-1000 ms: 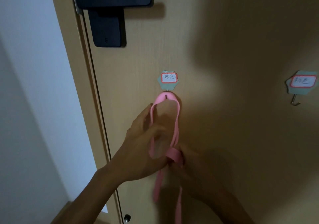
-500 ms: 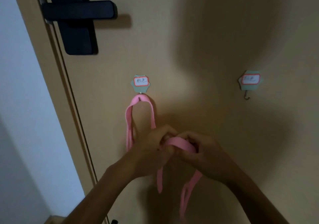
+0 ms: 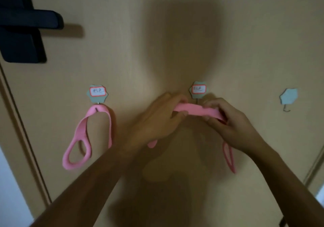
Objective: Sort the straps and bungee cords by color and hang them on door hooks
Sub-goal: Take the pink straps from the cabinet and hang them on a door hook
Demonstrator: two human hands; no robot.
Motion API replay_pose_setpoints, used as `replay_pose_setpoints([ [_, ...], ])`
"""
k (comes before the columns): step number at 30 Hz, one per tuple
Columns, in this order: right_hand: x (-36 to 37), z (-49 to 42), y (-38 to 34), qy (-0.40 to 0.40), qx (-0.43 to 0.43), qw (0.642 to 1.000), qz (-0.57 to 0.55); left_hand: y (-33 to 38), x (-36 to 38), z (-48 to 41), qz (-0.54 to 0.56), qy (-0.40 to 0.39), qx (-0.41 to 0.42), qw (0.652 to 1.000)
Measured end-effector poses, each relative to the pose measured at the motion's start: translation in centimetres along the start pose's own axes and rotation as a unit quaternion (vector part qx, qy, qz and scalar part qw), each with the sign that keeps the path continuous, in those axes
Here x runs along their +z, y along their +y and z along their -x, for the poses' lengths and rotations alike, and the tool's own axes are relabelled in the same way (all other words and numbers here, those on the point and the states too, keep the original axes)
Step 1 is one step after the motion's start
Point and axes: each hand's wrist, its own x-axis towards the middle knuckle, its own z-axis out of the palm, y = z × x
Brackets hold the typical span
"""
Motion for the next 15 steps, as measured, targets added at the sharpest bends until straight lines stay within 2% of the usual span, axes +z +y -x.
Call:
replay_pose_setpoints([
  [4, -1.0, -1.7, 0.5, 0.051, -0.012, 0.997, 0.054, 1.2, 0.6, -2.0, -0.071, 0.024, -0.036, 0.997],
  [9, -0.4, -3.0, 1.5, 0.116, -0.023, 0.984, 0.132, 2.4, 1.7, -2.8, -0.166, 0.087, -0.034, 0.982],
  [13, 0.6, -3.0, 2.5, 0.112, -0.027, 0.982, 0.153, 2.3, 2.9, -2.4, -0.2, 0.085, -0.039, 0.975],
  [15, 1.3, -2.3, 3.0, 0.101, -0.03, 0.984, 0.141, 1.9, 3.8, -1.8, -0.183, 0.095, -0.037, 0.978],
])
